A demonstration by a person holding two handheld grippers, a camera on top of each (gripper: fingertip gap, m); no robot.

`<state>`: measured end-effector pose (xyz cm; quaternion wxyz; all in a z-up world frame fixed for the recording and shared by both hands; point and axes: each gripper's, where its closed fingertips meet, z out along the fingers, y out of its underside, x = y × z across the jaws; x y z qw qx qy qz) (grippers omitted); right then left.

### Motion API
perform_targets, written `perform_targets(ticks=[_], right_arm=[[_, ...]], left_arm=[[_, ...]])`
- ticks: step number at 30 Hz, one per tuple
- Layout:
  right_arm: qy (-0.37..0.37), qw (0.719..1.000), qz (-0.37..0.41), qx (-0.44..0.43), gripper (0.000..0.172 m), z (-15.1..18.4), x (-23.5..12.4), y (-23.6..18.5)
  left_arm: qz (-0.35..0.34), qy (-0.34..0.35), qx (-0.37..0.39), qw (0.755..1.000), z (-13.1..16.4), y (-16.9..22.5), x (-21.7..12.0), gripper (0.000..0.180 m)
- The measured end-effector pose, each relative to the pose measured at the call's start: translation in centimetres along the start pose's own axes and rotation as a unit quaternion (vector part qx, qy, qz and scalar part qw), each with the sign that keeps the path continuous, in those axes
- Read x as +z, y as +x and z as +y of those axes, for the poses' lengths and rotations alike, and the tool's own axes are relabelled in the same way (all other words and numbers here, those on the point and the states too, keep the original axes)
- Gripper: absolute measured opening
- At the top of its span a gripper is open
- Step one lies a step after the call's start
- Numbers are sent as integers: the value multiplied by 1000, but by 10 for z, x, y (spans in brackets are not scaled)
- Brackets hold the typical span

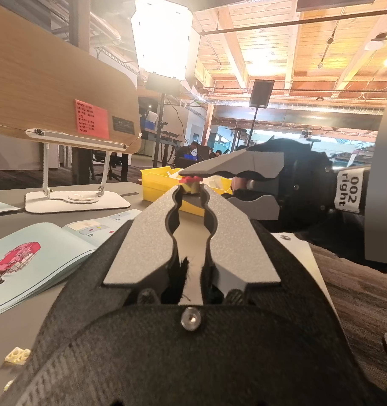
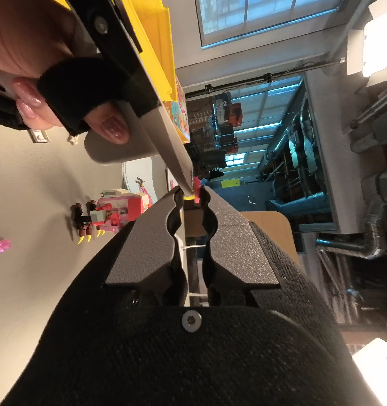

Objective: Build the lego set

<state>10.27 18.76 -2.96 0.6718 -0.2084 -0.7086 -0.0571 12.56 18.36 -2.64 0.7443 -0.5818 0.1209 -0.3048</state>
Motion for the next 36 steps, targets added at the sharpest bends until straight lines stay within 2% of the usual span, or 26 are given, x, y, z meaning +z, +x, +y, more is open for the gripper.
perform_targets(ticks=[5, 10, 13, 15, 17, 20, 25, 29, 31, 33, 36], right_arm=[[7, 1000, 8, 27, 14, 1, 1, -1], [6, 999, 54, 0, 14, 4, -8, -1], [-31, 998, 49, 8, 14, 31, -19, -11], [-34, 998, 48, 15, 14, 44, -30, -17], [-21, 998, 54, -9, 14, 42, -39, -19], [1, 997, 58, -47, 14, 31, -44, -25], [17, 994, 73, -84, 14, 24, -45, -25], [21, 991, 80, -105, 14, 23, -45, -25], [25, 992, 78, -101, 16, 23, -45, -26], [34, 994, 61, -81, 30, 24, -45, -30], [58, 997, -34, 38, 39, 28, -50, -44]], left_arm=[[-2, -5, 5, 1000, 2, -2, 1, 14], [33, -22, 5, 999, 7, 8, 4, 14], [24, -40, 46, 998, 14, 9, 6, 16], [37, -54, 47, 997, 19, 15, 8, 25], [50, -72, 31, 996, 26, 21, 12, 32], [73, -90, 12, 993, 34, 32, 17, 34], [87, -99, 16, 991, 39, 39, 19, 19], [92, -101, 16, 991, 40, 39, 18, 18], [91, -106, 17, 990, 42, 38, 18, 17], [82, -110, 30, 990, 43, 34, 18, 17], [93, -126, 40, 987, 47, 33, 16, 17]])
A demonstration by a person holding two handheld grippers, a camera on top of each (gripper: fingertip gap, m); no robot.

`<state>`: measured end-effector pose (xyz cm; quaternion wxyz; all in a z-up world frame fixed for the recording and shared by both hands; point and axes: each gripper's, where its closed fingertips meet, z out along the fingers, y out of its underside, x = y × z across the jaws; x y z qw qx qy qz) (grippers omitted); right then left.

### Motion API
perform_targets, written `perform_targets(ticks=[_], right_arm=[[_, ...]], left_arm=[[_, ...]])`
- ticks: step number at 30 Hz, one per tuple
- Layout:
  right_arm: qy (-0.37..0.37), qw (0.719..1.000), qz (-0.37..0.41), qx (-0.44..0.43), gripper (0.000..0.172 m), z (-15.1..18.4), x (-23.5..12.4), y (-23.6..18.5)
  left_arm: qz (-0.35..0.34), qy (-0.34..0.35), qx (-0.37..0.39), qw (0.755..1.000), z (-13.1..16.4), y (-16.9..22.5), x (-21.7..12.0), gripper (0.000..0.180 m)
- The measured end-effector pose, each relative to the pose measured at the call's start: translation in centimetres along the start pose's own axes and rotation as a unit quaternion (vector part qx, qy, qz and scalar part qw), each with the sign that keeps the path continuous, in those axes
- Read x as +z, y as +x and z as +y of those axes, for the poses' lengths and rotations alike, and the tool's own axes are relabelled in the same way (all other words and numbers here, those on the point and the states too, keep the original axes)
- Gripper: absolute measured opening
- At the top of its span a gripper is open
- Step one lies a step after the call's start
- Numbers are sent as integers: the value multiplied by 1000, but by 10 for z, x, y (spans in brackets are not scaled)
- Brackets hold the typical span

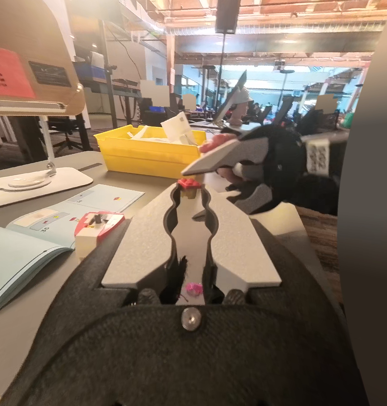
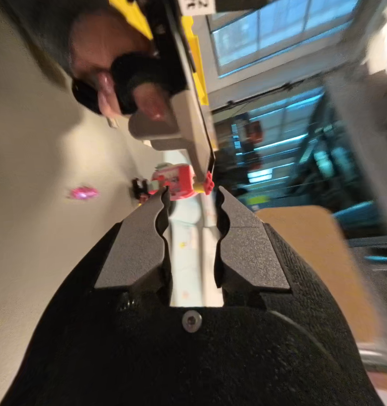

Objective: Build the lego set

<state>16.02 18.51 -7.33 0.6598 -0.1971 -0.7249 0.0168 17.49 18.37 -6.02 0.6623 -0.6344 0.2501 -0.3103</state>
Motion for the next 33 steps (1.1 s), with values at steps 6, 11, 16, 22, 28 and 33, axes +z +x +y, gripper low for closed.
perform_targets(ticks=[6, 11, 16, 22, 28, 33], right_arm=[[43, 946, -214, 241, 32, -6, -17, -16], [30, 905, -328, 268, 20, -7, -31, -33], [-10, 910, -327, 255, 17, 8, -28, -40], [-100, 884, -349, 295, 17, 50, -28, -64], [-164, 851, -382, 320, 17, 82, -33, -91], [-163, 849, -376, 333, 27, 85, -29, -90]], left_arm=[[125, -53, 11, 991, 21, 30, 2, 17], [149, -81, 19, 985, 32, 38, 3, 17], [112, -107, 18, 988, 41, 28, 7, 17], [44, -113, 45, 992, 41, 9, 8, 24], [-10, -91, 50, 995, 31, -8, 4, 23], [-46, -69, 58, 995, 23, -17, 0, 23]])
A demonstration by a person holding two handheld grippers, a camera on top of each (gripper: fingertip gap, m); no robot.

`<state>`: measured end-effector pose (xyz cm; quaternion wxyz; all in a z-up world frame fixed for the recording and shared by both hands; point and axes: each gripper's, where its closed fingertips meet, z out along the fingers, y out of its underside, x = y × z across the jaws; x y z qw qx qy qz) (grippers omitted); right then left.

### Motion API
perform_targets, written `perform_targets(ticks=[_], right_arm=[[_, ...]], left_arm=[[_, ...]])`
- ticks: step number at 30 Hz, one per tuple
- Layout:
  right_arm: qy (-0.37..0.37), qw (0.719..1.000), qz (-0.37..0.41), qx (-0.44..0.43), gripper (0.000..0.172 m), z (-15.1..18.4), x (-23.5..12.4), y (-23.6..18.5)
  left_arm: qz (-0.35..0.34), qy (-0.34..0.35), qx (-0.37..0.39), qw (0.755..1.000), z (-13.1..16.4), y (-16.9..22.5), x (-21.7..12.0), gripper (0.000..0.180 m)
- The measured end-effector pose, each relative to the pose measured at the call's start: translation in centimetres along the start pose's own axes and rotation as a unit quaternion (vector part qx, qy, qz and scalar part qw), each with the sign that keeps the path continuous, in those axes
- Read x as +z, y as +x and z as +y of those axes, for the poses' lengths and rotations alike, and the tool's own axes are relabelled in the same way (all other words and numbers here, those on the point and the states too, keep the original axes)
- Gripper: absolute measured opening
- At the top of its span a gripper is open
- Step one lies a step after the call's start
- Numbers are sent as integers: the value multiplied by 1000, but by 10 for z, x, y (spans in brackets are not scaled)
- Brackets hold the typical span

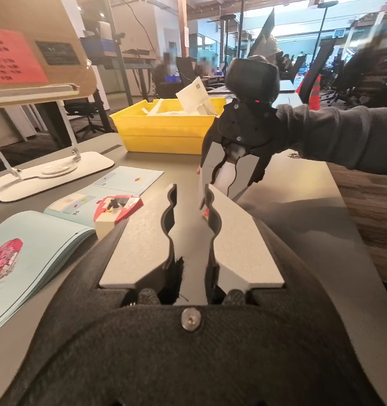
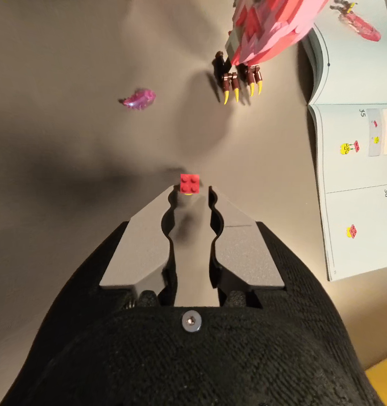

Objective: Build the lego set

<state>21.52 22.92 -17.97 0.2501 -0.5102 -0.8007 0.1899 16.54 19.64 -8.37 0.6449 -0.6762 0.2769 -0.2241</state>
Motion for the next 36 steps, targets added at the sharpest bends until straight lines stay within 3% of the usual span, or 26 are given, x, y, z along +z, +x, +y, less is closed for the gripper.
perform_targets(ticks=[4, 7, 9, 11, 13, 15, 22, 25, 30, 33, 36], right_arm=[[9, 999, 26, 22, 47, 8, -13, 14], [112, 982, 137, 71, 49, 4, -46, 59], [226, 935, 254, 103, 44, -5, -79, 102], [318, 861, 379, 114, 35, -5, -113, 135], [368, 783, 490, 110, 19, 3, -141, 155], [375, 737, 553, 106, 14, 16, -149, 168], [369, 740, 550, 118, 10, 26, -142, 185], [371, 736, 553, 121, 7, 28, -144, 184], [380, 736, 547, 120, 4, 27, -144, 183], [394, 749, 521, 111, 4, 21, -139, 181], [423, 742, 507, 116, 3, 19, -146, 177]], left_arm=[[-17, 10, 5, 1000, -4, -3, -3, 24], [-12, 8, 0, 1000, -5, 1, -2, 25], [-9, 10, 1, 1000, -6, 5, -1, 26], [-10, 12, 14, 1000, -5, 8, 0, 26], [-14, 11, 32, 999, -3, 10, 2, 26], [-19, 10, 49, 999, -3, 11, 3, 26], [-48, 2, 109, 993, -3, 12, 7, 26], [-72, -11, 98, 992, -3, 12, 21, 25], [-37, -38, 45, 998, -15, 38, 82, 24], [36, 8, -32, 999, -61, 53, 117, 12], [-52, -85, -1, 995, -63, 2, 152, 13]])
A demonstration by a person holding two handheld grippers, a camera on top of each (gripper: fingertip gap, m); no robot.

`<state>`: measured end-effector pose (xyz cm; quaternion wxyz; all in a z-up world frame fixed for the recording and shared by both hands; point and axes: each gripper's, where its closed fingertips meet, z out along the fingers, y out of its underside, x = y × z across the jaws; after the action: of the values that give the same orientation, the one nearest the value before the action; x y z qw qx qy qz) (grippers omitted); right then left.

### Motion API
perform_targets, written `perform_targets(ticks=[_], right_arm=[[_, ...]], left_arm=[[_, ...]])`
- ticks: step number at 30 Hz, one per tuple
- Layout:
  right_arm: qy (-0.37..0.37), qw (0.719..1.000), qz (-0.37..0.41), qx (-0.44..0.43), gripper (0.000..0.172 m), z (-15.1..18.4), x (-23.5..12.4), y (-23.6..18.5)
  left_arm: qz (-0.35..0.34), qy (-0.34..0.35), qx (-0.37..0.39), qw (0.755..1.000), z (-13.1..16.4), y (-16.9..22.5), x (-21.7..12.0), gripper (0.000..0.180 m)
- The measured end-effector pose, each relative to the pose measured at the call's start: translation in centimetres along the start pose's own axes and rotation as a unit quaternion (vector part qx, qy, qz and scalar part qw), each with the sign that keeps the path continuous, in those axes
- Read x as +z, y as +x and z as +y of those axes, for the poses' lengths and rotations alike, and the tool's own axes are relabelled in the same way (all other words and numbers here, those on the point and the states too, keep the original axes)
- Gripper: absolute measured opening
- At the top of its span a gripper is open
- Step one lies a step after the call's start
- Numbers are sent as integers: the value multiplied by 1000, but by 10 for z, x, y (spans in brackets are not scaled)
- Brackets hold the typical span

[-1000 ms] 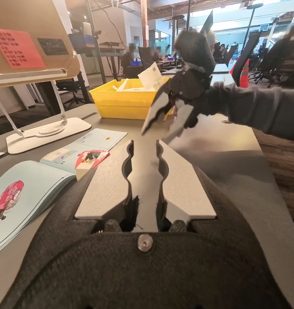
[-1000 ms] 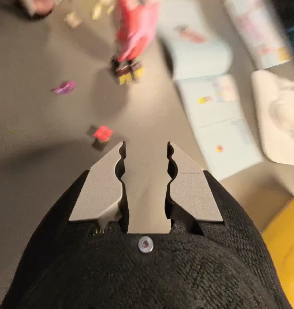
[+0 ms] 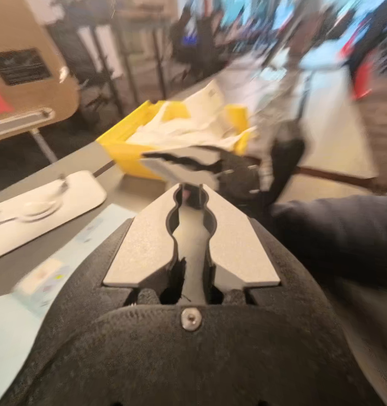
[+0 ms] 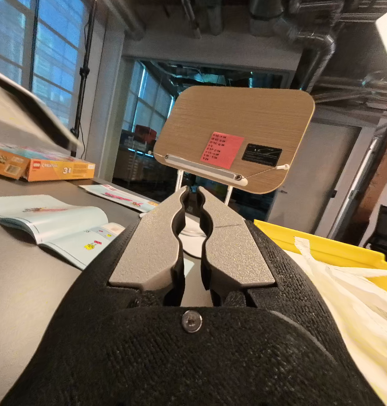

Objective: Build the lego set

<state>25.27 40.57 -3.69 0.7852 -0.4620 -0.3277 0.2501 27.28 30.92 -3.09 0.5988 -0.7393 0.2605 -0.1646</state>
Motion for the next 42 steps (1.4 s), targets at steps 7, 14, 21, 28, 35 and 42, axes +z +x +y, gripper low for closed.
perform_targets(ticks=[7, 14, 21, 28, 35, 42], right_arm=[[13, 999, 28, 40, 3, -5, -7, 14], [15, 997, 44, 62, 4, -5, -10, 24], [13, 997, 47, 66, 3, -4, -10, 25], [12, 997, 47, 66, 3, -3, -10, 25], [8, 997, 44, 70, 3, -1, -9, 24], [4, 996, 44, 76, 3, 1, -8, 24]], left_arm=[[-55, -359, -61, 929, 81, -62, 70, 30], [-50, -408, -52, 910, 120, -80, 102, 39], [-21, -433, -54, 900, 132, -79, 104, 39], [-2, -435, -55, 899, 136, -74, 107, 29], [0, -437, -68, 897, 138, -74, 106, 9], [1, -434, -76, 898, 137, -73, 106, 42]])
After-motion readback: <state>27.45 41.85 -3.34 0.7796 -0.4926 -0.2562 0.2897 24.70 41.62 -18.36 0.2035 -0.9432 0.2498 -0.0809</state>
